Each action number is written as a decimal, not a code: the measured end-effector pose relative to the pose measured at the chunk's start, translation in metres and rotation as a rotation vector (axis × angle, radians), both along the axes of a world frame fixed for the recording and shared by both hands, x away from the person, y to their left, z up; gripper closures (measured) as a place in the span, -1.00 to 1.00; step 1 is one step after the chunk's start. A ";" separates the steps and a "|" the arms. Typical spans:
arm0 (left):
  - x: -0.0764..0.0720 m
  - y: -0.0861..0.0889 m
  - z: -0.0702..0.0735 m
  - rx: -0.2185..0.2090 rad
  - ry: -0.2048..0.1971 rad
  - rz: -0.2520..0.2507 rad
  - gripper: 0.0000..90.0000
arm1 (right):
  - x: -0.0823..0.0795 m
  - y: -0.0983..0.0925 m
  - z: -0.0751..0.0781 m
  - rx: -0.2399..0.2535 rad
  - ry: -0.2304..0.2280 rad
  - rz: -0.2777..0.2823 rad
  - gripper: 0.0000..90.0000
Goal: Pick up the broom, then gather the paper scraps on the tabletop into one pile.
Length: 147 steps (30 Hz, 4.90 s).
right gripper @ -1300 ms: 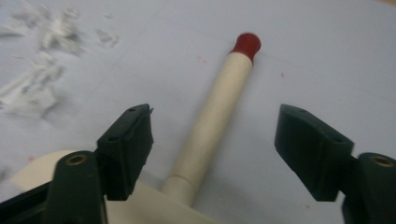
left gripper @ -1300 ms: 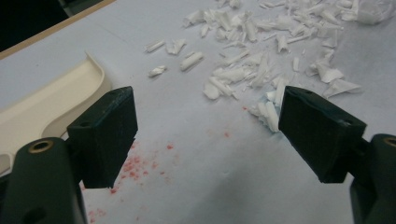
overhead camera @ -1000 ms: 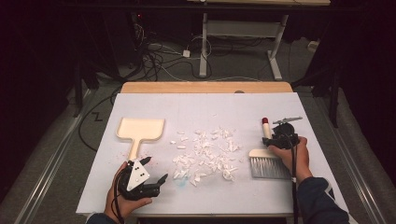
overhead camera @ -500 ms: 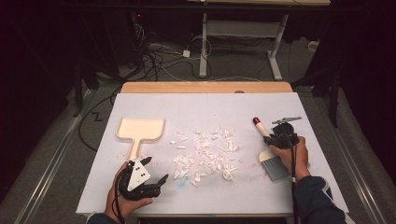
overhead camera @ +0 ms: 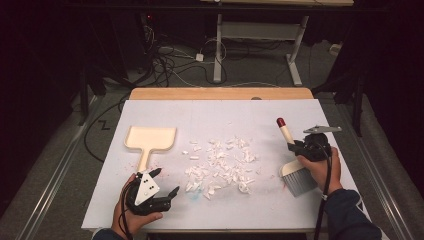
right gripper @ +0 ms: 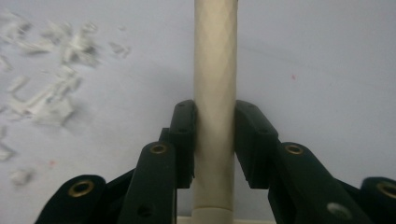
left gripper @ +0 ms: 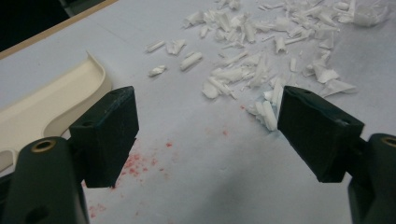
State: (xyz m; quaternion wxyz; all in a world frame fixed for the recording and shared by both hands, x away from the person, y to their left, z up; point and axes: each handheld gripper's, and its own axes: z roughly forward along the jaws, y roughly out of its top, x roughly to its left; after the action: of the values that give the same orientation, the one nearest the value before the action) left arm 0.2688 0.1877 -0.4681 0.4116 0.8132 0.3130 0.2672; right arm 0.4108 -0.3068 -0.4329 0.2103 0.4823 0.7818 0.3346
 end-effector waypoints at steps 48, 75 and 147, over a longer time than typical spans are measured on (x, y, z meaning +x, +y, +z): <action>0.035 -0.189 0.044 -0.380 0.132 -0.356 0.24 | -0.127 0.103 0.083 0.131 -0.439 0.316 0.59; 0.016 -0.139 0.066 -0.052 0.148 -0.745 0.44 | -0.113 0.096 0.042 -0.045 -0.095 0.921 -0.13; -0.001 0.022 -0.008 0.058 0.019 0.010 -0.58 | 0.009 0.045 0.027 -0.221 -0.273 0.300 0.52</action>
State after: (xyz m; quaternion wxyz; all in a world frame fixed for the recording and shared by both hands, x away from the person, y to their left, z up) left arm 0.2678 0.2102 -0.4759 0.3836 0.8256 0.3131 0.2706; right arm 0.4193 -0.2622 -0.4054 0.3133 0.2850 0.8410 0.3367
